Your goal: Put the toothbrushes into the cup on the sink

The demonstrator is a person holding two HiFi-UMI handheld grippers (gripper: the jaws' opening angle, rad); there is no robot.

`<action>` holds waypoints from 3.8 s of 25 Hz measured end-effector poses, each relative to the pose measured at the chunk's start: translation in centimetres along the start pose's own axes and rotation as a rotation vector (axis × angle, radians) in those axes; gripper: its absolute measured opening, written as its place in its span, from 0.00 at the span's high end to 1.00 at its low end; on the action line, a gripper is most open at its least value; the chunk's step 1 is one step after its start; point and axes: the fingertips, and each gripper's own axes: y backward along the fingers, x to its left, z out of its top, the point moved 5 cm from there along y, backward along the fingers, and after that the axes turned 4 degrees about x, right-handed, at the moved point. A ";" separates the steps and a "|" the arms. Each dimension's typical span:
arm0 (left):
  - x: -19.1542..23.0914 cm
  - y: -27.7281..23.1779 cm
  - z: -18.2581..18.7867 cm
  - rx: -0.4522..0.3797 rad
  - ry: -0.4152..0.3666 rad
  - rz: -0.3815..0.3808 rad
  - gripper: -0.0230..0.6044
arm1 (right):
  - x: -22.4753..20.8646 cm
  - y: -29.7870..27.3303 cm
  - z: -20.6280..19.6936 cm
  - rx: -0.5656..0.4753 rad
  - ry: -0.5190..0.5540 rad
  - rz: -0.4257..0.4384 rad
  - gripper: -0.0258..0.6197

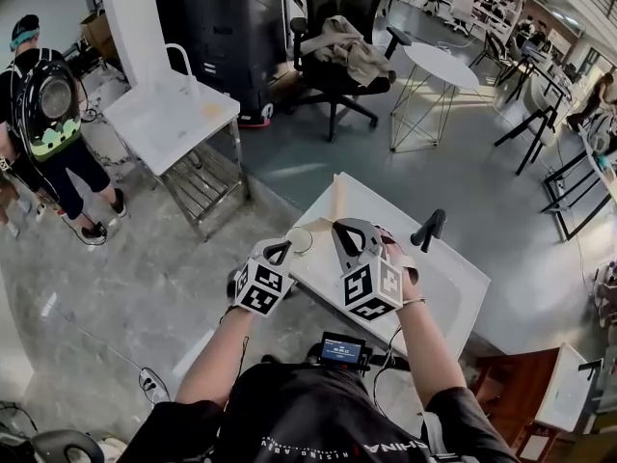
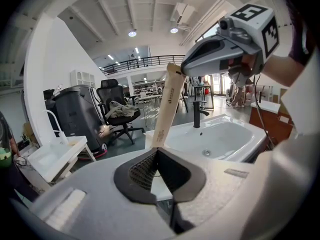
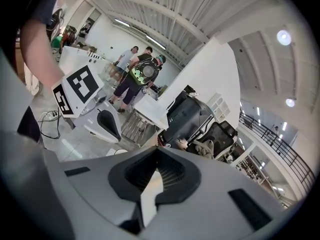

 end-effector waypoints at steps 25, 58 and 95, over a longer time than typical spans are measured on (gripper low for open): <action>1.4 1.1 -3.1 0.059 0.049 0.048 0.96 | 6.3 -5.4 -1.2 0.047 0.041 0.218 0.94; -0.1 0.8 -3.4 0.064 0.028 -0.014 0.96 | 5.8 -3.6 -1.9 0.036 -0.036 0.164 0.89; -5.1 -4.8 -4.5 0.137 0.051 -0.082 0.96 | 5.9 -9.4 -14.7 0.205 -0.189 0.158 0.91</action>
